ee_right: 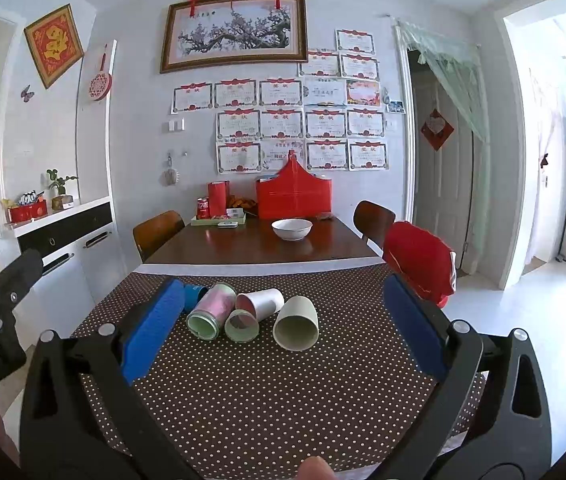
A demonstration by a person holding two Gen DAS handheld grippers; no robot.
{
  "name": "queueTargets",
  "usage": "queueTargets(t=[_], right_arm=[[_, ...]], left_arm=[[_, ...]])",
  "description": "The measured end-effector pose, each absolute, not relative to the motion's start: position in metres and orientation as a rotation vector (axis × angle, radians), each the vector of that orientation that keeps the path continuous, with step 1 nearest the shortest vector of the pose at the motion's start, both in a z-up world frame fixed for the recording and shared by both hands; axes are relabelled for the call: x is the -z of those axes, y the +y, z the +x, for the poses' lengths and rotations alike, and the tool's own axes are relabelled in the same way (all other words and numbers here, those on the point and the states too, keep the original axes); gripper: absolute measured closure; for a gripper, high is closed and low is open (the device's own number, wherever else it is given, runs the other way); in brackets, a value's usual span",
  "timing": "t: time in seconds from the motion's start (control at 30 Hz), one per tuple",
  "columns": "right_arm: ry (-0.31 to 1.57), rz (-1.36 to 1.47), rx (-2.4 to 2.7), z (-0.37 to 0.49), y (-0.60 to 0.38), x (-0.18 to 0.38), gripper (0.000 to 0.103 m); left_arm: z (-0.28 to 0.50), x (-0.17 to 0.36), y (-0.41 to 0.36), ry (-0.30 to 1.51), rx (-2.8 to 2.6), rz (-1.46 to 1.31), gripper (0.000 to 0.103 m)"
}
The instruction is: Flip cup upside down
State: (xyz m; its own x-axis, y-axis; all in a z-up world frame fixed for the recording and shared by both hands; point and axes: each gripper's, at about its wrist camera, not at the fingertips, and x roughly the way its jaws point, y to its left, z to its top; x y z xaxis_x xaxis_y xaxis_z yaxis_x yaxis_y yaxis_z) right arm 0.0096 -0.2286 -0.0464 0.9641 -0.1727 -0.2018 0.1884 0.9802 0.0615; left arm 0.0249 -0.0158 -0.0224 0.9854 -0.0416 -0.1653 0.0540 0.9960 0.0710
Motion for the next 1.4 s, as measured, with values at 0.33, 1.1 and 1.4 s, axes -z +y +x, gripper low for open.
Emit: queueTargets(t=[0.33,1.1,1.4], right_arm=[[0.218,0.05,0.186,0.028,-0.231,0.051,0.006],[0.291,0.04,0.198,0.077,-0.24,0.061,0.006],[0.428,0.052,0.202,0.146,-0.268,0.098,0.006]], left_arm=[[0.039,0.023,-0.017,0.179,0.05,0.073,0.005],[0.101,0.038,-0.034,0.269,0.061,0.101,0.005],[0.208,0.076,-0.05,0.463,0.106,0.128,0.005]])
